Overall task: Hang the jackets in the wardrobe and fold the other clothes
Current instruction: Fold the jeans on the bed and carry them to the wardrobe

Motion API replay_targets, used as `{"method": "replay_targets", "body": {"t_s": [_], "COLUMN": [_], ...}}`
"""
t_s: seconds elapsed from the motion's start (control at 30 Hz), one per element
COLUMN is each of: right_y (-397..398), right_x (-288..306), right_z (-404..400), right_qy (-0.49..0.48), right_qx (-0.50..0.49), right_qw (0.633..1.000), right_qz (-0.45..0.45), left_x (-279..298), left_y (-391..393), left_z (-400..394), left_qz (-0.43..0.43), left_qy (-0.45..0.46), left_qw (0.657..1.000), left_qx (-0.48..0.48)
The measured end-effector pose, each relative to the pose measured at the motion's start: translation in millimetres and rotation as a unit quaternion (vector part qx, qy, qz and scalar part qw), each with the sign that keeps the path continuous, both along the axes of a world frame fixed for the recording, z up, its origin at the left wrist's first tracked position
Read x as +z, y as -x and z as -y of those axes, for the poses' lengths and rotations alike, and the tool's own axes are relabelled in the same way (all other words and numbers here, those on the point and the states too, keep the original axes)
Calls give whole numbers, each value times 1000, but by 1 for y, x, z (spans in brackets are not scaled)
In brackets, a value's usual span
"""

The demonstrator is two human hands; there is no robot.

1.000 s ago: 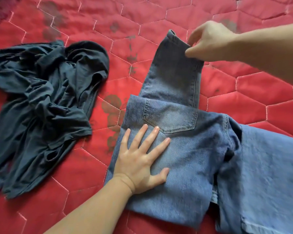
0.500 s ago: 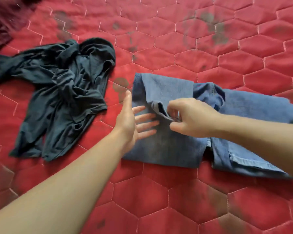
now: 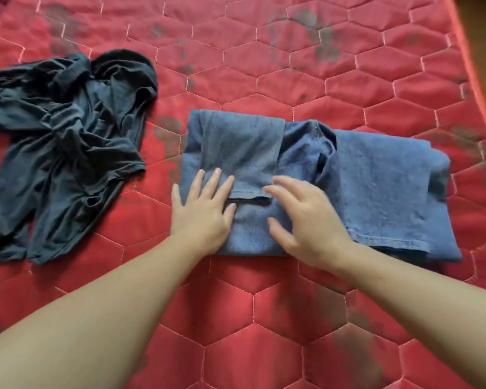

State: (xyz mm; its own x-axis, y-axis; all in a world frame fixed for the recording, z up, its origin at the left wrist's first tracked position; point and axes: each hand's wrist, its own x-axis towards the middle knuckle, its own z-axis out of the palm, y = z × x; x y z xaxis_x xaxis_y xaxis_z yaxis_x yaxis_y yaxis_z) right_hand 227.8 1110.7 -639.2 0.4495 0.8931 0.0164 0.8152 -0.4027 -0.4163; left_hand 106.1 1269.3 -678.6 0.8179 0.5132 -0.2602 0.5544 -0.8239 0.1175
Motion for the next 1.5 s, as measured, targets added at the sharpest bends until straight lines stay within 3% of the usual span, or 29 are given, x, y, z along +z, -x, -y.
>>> {"method": "replay_targets", "body": {"t_s": [0.07, 0.13, 0.2, 0.23, 0.33, 0.4, 0.47, 0.57, 0.67, 0.8, 0.83, 0.9, 0.97, 1.03, 1.07, 1.1, 1.13, 1.17, 1.3, 1.5], "right_y": [-25, -50, -63, -66, -75, -84, -91, -103, -108, -123, -129, -135, -134, -126, -118, -109, -99, -88, -37, 25], "right_x": [-3, -8, -16, -20, -21, -20, -22, -22, -24, -18, -14, 0, 16, 37, 49, 61, 73, 83, 108, 102], "right_z": [26, 61, 93, 104, 116, 130, 151, 168, 164, 149, 147, 141, 130, 111, 97, 81, 65, 49, -17, -90], "right_qy": [29, 161, 288, 298, 220, 198, 203, 157, 36, -22, -29, -19, 7, 15, 17, 19, 21, 24, 113, 17], "right_qx": [-75, -123, -100, -86, -145, -234, -331, -461, -520, -571, -569, -552, -533, -492, -465, -434, -403, -372, -240, -107], "right_qw": [996, 978, 950, 949, 964, 951, 921, 869, 836, 740, 716, 680, 707, 785, 819, 847, 867, 884, 938, 921], "right_qz": [35, 53, 63, 57, 31, 46, 23, -90, -172, -354, -404, -482, -464, -376, -337, -308, -291, -283, -223, -374], "left_x": [-4, 3, 14, 19, 32, 34, 29, 17, 6, 18, 25, 40, 55, 73, 84, 94, 103, 110, 123, 105], "left_y": [4, -5, -22, -32, -57, -76, -94, -105, -106, -118, -123, -132, -140, -149, -153, -154, -153, -150, -110, -43], "left_z": [-4, -2, 10, 20, 62, 93, 117, 136, 141, 133, 129, 123, 122, 121, 120, 117, 110, 101, 47, -37], "left_qz": [-32, -54, -56, -41, 3, 18, 9, -53, -91, -138, -129, -31, 76, 114, 112, 113, 114, 114, 137, 187], "left_qy": [18, -7, -36, -34, 26, 74, 104, 95, 62, 145, 173, 174, 152, 312, 451, 571, 640, 677, 742, 719], "left_qw": [999, 998, 998, 998, 995, 990, 988, 988, 989, 978, 976, 984, 984, 938, 872, 786, 716, 675, 596, 535], "left_qx": [13, -2, -15, -25, -92, -116, -112, -108, -96, -65, -39, 28, 58, 104, 155, 210, 253, 268, 274, 403]}}
